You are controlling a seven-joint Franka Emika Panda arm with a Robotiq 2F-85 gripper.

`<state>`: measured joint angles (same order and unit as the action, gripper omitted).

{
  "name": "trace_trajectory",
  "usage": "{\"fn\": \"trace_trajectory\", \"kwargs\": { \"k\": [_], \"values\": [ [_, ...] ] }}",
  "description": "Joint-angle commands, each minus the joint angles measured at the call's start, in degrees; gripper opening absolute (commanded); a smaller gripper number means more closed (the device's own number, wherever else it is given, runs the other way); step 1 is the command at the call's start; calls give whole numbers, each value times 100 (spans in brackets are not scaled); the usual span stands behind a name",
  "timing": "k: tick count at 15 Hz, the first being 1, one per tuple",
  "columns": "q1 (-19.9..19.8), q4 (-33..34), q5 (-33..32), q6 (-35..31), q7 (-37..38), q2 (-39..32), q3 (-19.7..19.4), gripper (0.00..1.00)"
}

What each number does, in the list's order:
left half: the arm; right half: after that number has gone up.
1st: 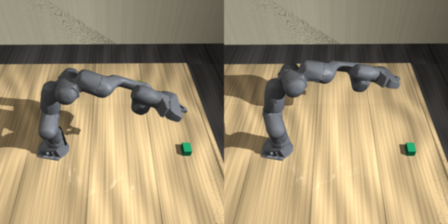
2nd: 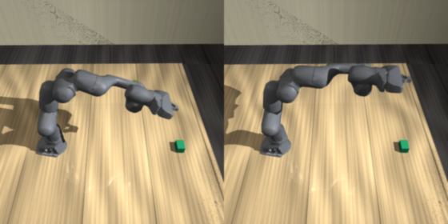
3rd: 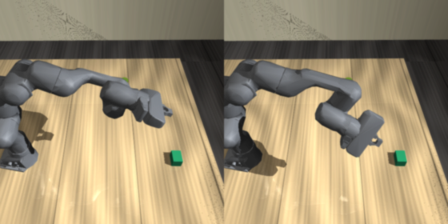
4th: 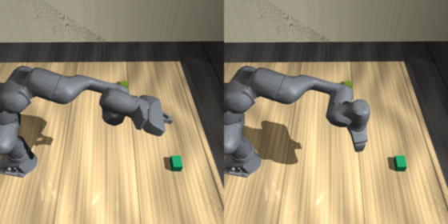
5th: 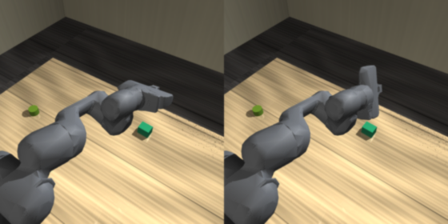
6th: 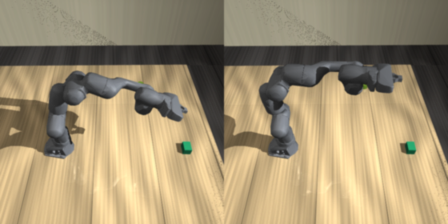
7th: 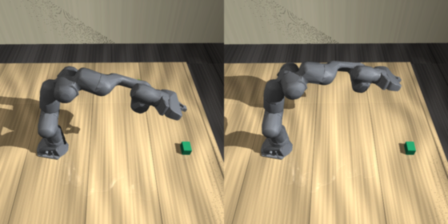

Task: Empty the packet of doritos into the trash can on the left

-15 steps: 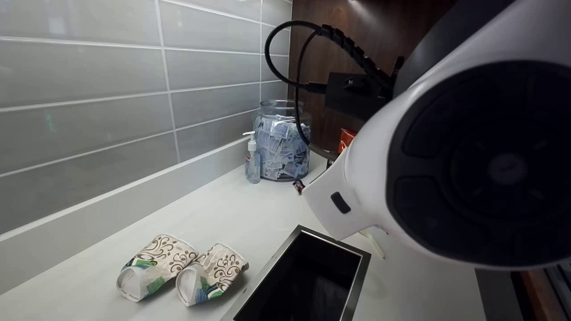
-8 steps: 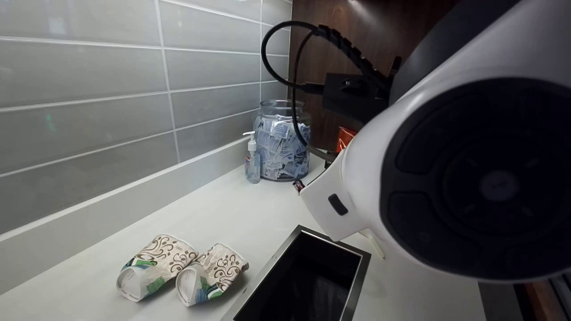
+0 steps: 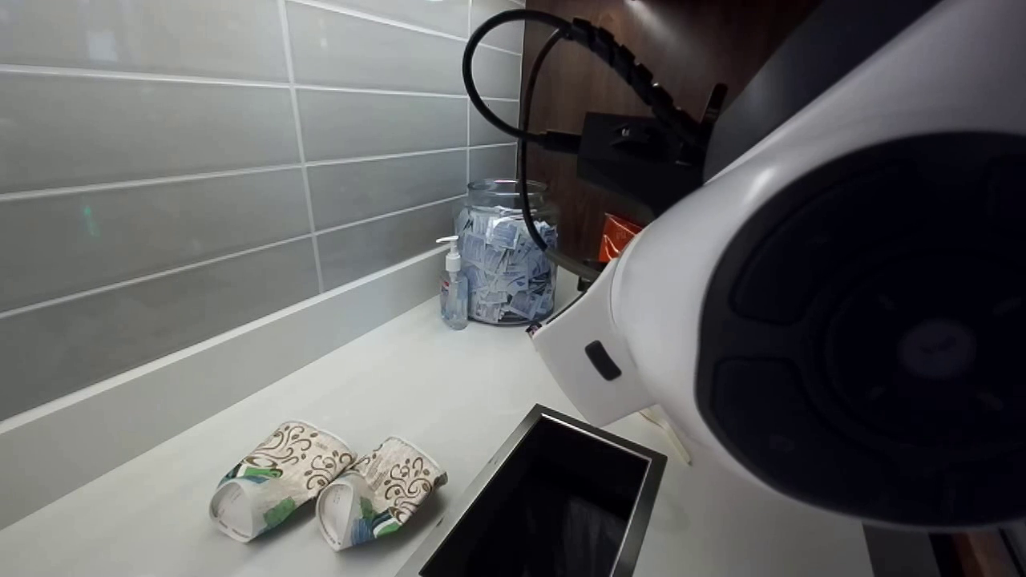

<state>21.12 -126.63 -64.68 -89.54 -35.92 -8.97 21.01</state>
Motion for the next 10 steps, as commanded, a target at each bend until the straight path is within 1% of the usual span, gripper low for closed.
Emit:
{"fn": "trace_trajectory", "kwargs": {
  "k": [1, 2, 4, 5, 6, 8, 9, 10],
  "values": [
    [3, -19, -105, -56, 151, 24, 53, 0],
    [75, 81, -133, 447, 130, -117, 50, 0],
    [50, 48, -75, 356, 154, -55, 65, 0],
    [79, 69, -116, 547, 112, -101, 67, 0],
    [42, 1, -93, 288, 141, 5, 79, 0],
    [84, 63, -108, 671, 117, -93, 72, 0],
    [35, 4, -50, 407, 177, -4, 77, 0],
    [54, 27, -71, 549, 163, -49, 77, 0]
  ]
}}
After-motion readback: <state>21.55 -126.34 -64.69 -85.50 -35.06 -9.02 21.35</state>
